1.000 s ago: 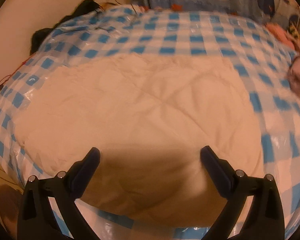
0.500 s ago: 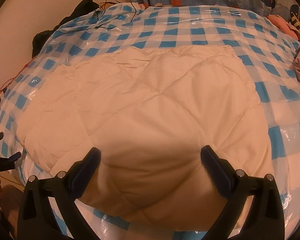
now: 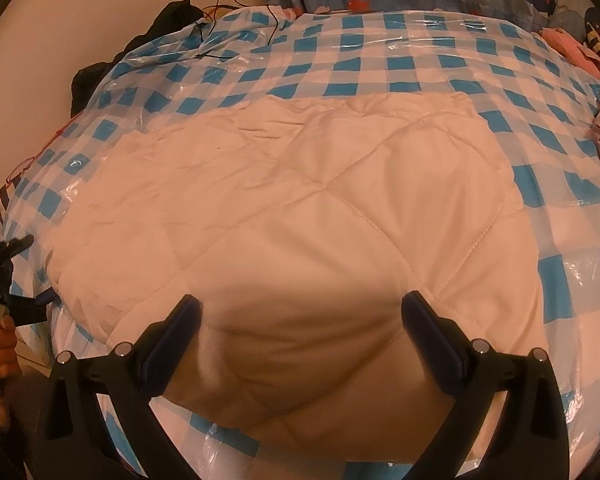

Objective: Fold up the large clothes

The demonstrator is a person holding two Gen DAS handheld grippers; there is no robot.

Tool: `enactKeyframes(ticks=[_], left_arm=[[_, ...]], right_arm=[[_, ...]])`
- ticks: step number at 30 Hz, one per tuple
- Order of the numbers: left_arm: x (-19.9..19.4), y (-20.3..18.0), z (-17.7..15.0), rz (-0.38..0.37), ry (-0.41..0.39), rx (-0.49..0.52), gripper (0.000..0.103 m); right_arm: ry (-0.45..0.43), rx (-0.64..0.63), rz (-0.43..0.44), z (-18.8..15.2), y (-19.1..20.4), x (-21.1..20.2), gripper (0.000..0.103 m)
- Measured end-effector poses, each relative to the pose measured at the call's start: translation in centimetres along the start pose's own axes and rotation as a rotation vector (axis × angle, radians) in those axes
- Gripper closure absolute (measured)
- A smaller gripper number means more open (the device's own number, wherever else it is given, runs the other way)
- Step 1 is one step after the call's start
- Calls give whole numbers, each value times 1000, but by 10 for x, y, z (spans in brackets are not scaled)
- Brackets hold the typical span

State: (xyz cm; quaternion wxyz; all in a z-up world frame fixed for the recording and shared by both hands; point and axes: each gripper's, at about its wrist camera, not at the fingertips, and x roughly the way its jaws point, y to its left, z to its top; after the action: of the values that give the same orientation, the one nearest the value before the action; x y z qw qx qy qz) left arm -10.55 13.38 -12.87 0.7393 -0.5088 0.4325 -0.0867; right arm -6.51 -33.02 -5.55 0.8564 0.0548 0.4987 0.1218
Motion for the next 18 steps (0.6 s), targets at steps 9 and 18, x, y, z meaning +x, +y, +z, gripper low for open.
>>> enactKeyframes(ticks=[9, 18], left_arm=[[9, 17, 14, 35, -62, -65, 13], [26, 12, 30, 109, -146, -66, 14]], right_arm=[[-1, 10, 27, 2, -8, 1, 6], [19, -19, 24, 4, -4, 2, 6]])
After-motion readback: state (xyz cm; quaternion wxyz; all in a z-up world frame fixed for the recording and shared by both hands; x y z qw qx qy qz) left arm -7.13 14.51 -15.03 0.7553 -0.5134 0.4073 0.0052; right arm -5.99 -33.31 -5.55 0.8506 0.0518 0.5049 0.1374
